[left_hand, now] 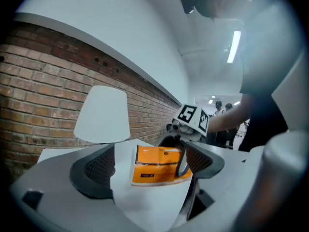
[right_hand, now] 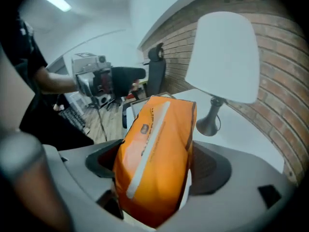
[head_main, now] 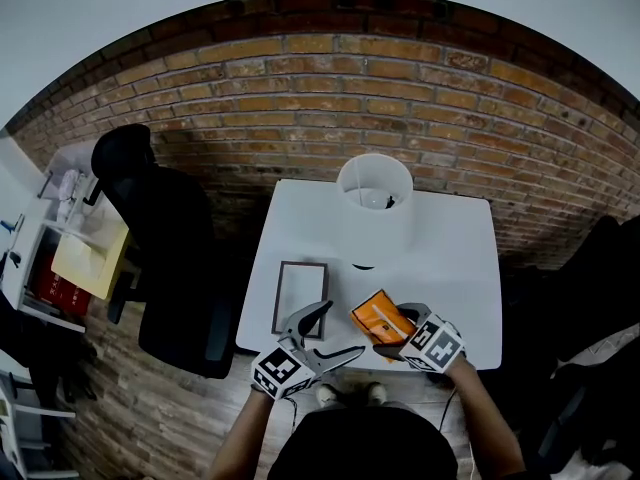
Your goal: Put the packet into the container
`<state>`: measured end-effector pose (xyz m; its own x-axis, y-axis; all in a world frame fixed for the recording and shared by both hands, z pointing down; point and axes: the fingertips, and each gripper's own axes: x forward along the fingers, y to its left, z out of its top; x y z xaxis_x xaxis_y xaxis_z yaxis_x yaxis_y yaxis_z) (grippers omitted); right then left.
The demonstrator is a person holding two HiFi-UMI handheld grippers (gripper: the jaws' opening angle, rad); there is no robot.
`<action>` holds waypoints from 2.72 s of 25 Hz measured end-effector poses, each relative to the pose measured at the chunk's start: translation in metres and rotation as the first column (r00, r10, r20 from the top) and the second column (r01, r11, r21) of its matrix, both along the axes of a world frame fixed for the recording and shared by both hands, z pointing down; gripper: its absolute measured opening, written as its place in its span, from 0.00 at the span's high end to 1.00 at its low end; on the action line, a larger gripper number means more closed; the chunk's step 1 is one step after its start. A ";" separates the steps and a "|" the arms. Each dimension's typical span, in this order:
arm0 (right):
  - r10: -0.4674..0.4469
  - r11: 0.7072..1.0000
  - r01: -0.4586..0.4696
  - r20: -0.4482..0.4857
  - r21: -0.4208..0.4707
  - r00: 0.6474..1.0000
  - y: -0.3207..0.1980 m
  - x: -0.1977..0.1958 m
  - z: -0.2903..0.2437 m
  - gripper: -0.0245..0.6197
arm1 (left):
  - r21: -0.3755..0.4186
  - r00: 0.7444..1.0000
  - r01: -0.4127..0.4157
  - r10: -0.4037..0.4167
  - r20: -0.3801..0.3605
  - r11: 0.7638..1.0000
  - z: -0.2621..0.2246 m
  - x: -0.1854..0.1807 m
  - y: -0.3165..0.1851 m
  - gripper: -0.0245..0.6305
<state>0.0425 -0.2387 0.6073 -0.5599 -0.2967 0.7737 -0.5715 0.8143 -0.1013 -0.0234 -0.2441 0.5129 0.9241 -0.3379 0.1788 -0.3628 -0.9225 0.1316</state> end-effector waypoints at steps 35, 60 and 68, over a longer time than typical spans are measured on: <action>-0.687 0.726 0.680 -0.160 -0.103 0.709 0.064 -0.044 -0.047 0.33 | 0.091 0.740 -0.455 0.319 0.593 0.886 0.039 0.016 0.053 0.36; -0.275 0.931 0.295 -0.119 0.215 0.954 0.002 -0.020 -0.069 0.76 | 0.012 0.833 0.012 -0.017 0.553 1.000 0.048 -0.069 0.004 0.38; -0.204 0.929 0.212 -0.058 0.303 0.977 -0.012 -0.029 -0.070 0.95 | -0.059 0.883 0.211 -0.164 0.439 0.976 0.051 -0.081 -0.023 0.38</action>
<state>0.0139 -0.2511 0.5370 -0.6162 -0.4001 0.6783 -0.3850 0.9044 0.1838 -0.1040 -0.2673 0.5641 0.6698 -0.4558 0.5862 -0.5700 -0.8215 0.0126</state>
